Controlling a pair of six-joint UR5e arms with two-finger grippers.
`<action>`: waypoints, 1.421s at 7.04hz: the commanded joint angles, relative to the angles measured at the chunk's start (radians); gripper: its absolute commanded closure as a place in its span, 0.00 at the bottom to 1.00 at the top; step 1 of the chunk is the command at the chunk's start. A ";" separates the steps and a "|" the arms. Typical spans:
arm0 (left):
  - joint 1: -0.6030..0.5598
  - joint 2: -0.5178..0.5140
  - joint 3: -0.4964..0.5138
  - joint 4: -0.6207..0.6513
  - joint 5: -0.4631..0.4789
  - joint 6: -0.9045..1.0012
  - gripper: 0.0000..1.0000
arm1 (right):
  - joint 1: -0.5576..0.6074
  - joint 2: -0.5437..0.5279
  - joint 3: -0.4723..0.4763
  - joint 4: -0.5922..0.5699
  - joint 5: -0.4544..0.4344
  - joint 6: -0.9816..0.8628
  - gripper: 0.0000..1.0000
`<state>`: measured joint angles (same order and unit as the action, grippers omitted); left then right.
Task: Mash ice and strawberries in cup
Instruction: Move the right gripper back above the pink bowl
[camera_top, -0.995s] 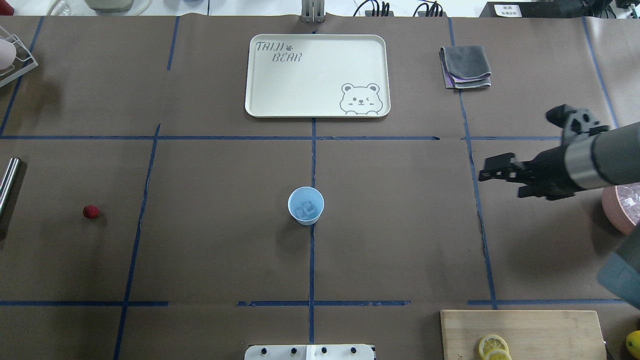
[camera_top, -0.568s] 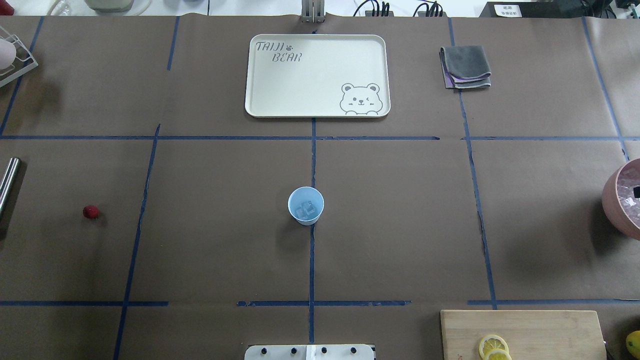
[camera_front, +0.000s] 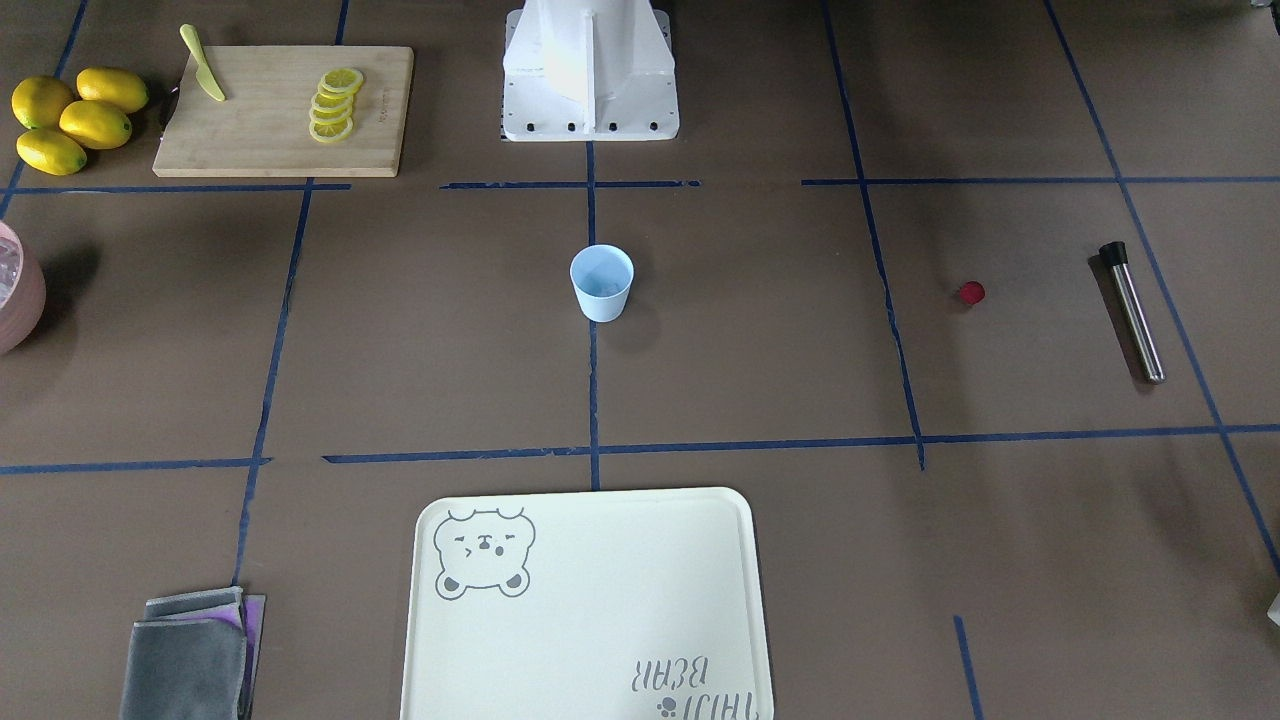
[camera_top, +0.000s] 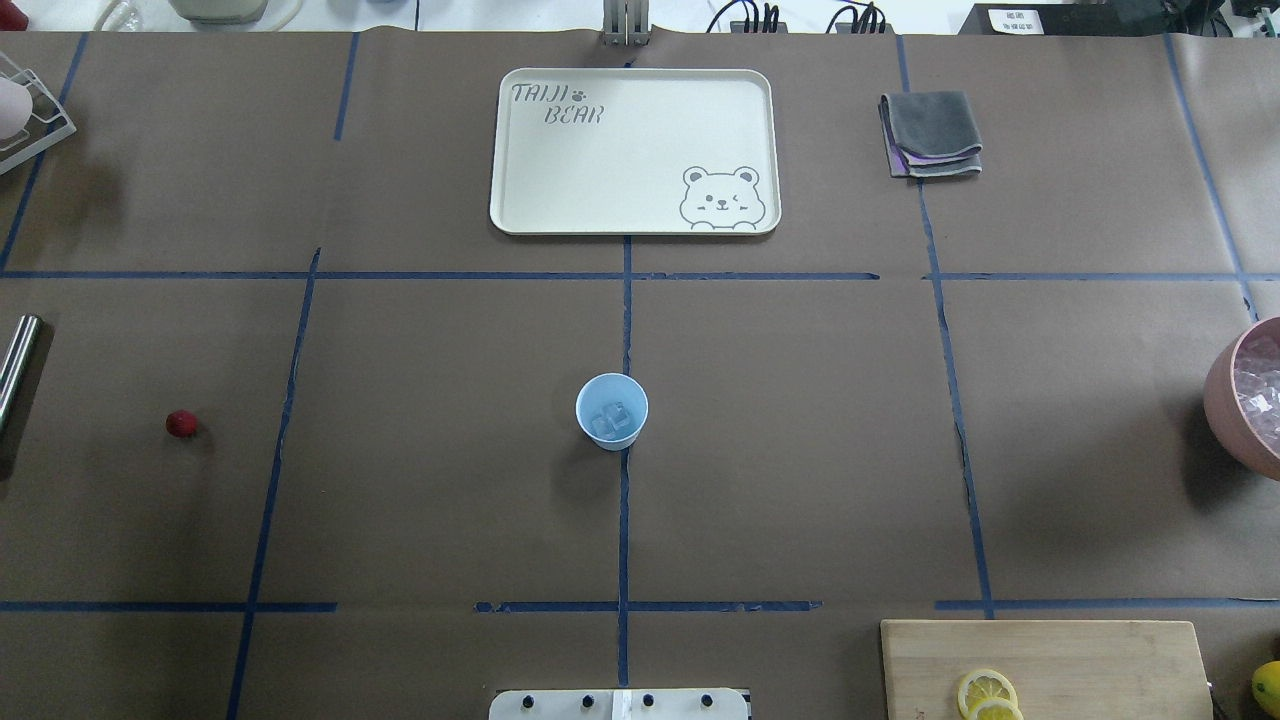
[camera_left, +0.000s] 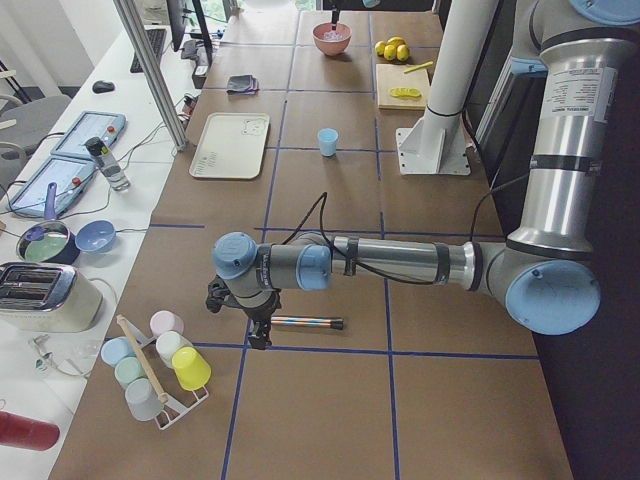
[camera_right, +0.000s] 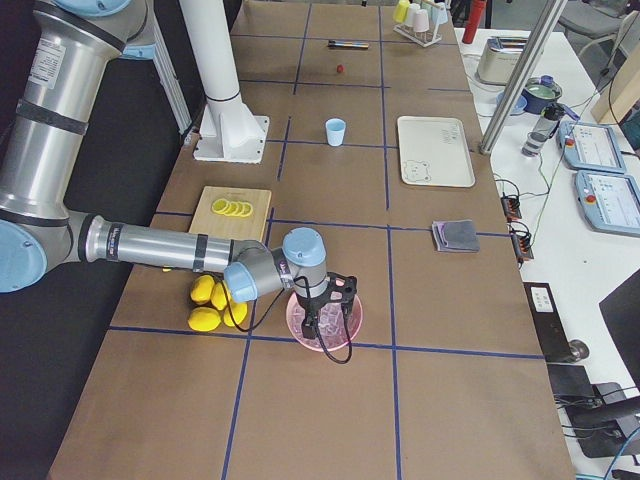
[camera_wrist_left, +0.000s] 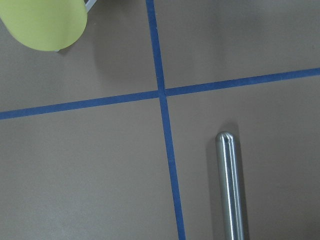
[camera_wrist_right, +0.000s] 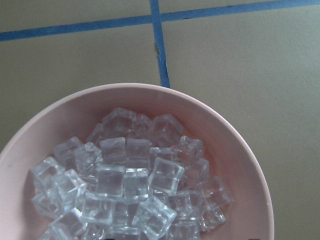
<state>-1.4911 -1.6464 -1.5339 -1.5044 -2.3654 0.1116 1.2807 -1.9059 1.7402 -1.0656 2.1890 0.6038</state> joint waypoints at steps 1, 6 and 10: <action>0.000 0.000 0.000 -0.007 0.000 -0.003 0.00 | -0.004 0.024 -0.014 -0.002 -0.008 0.084 0.08; -0.001 0.000 -0.009 -0.008 0.000 -0.006 0.00 | -0.012 0.061 -0.077 -0.001 0.064 0.141 0.09; -0.001 0.010 -0.012 -0.007 0.002 -0.004 0.00 | -0.023 0.061 -0.096 0.044 0.069 0.197 0.15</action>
<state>-1.4921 -1.6384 -1.5471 -1.5119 -2.3651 0.1072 1.2630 -1.8458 1.6471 -1.0239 2.2585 0.7963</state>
